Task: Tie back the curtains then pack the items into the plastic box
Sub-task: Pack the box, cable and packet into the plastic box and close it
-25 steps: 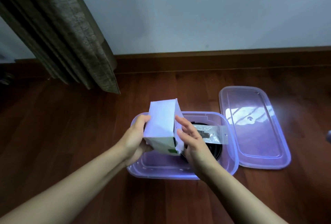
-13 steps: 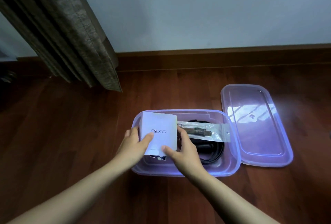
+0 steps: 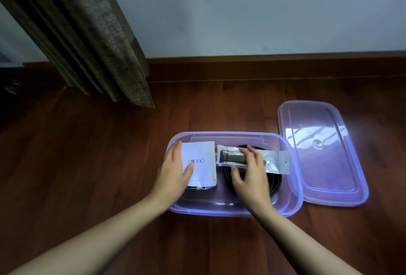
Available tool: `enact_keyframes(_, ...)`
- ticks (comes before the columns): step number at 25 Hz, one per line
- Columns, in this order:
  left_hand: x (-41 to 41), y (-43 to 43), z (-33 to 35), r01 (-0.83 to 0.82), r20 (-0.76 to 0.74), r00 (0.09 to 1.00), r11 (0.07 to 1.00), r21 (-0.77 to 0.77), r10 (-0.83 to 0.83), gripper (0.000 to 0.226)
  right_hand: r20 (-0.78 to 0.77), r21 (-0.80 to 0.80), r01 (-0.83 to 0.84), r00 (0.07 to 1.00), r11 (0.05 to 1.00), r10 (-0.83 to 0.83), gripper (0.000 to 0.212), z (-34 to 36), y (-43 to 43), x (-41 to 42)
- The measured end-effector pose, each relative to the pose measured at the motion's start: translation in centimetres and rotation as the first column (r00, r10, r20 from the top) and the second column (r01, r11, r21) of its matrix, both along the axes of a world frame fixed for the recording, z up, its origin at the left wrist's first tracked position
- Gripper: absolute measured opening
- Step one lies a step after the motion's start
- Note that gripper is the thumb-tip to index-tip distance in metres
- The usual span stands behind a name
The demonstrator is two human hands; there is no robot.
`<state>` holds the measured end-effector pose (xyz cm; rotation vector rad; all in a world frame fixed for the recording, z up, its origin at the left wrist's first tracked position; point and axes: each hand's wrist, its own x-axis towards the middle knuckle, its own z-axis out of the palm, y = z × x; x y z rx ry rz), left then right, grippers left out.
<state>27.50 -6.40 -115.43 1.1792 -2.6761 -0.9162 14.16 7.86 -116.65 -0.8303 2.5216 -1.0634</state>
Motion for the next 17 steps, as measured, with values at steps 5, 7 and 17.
enact_keyframes(5,0.0,0.7,-1.8,0.550,0.367,0.800,0.824,-0.132,-0.475,0.092,-0.053,0.418,0.067,0.997,0.906,-0.049,0.063,-2.2,1.5,-2.7)
enact_keyframes(7,-0.4,0.5,-1.9,0.598,0.490,0.733,0.791,-0.131,-0.472,0.080,0.015,0.376,-0.028,1.000,0.926,0.024,0.062,-3.1,1.6,-3.5)
enact_keyframes(17,-0.2,0.1,-1.7,0.624,0.463,0.745,0.746,-0.230,-0.480,0.072,-0.348,-0.045,0.346,0.874,0.937,-0.340,0.055,0.3,2.4,-6.3)
